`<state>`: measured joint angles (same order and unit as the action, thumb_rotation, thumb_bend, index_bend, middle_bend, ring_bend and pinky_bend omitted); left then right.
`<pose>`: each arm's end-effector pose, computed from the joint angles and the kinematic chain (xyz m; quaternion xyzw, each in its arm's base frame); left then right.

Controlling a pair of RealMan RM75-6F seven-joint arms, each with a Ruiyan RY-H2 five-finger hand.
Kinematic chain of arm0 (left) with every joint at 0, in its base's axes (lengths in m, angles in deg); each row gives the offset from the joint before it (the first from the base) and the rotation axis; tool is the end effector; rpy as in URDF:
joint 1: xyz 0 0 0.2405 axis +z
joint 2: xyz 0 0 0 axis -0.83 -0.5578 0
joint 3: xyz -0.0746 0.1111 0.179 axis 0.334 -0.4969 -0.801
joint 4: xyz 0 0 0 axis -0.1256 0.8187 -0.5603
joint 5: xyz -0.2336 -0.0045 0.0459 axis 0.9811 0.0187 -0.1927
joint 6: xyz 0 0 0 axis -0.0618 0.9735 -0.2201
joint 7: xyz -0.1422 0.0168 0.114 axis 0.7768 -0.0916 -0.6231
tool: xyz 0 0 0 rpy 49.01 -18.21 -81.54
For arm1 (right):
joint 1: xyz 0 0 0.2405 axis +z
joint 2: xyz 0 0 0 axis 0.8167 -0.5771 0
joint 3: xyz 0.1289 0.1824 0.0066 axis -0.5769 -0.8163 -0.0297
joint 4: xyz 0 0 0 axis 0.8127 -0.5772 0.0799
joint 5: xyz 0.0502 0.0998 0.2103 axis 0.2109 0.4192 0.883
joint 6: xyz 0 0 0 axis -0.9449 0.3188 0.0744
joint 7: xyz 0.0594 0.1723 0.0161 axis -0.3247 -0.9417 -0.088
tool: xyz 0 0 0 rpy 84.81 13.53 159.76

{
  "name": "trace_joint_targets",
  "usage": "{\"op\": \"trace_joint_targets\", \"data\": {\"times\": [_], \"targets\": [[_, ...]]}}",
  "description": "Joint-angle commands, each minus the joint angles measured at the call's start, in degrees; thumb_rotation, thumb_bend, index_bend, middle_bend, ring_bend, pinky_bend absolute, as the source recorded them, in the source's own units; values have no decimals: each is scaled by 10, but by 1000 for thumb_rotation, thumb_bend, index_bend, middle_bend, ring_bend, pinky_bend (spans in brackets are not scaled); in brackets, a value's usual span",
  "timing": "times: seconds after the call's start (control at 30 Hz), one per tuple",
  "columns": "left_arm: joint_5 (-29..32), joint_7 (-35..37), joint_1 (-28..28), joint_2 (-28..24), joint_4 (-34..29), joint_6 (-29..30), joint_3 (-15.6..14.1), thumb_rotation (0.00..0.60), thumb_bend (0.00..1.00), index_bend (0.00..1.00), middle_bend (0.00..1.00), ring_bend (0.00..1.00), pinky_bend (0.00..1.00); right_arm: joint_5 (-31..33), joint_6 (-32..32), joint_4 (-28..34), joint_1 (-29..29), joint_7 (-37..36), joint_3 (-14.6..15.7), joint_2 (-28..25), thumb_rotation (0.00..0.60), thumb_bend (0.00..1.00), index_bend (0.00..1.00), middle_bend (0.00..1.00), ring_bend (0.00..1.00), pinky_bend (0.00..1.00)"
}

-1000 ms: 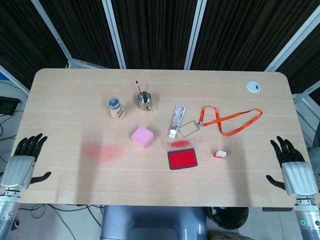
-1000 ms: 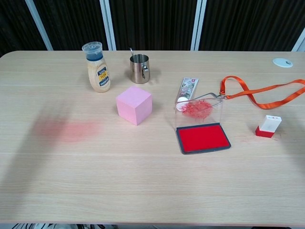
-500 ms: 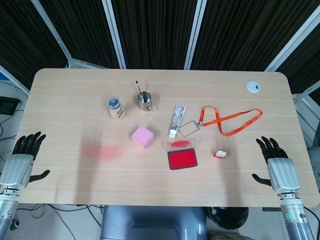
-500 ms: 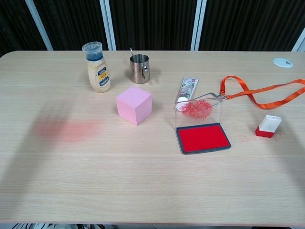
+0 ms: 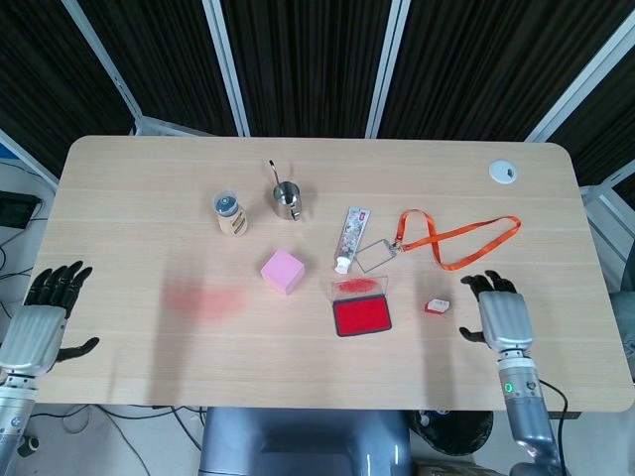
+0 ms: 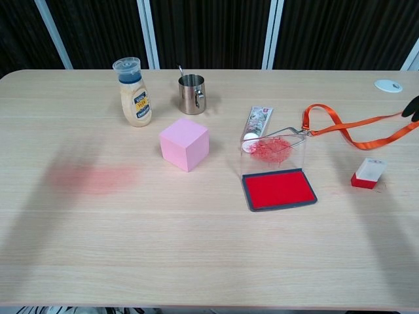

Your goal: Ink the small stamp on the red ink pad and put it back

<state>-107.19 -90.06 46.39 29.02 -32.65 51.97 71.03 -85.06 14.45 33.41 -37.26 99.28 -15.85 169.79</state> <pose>-0.2704 0.2365 0.0887 -0.6429 -0.3737 -0.3631 0.5614 -0.2297 -0.2972 0.0207 0.6164 -0.4178 0.3244 0.5833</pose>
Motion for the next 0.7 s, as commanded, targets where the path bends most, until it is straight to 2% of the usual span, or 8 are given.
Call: {"op": "trace_joint_targets", "data": {"times": [0.03,0.2,0.43,0.7], "targets": [[3,4,-2,-2,-2,-5,0,600,22,0,0,0,0,29,-14,-22,17,17,-11,27,600,161,315,312,172,236],[5,10,-4,-6,-5,-12,0,600,23,0,0,0,0,56,-24,-54,35,33,-19,59,600,196,413,363,202,236],[13,18,-7,-11,-9,-24,0,600,22,0,0,0,0,82,-34,-105,51,37,-24,98,600,234,458,373,210,236],[17,21,-10,-14,-13,-33,-1,600,22,0,0,0,0,99,-46,-133,65,36,-28,121,600,268,479,374,210,236]]}}
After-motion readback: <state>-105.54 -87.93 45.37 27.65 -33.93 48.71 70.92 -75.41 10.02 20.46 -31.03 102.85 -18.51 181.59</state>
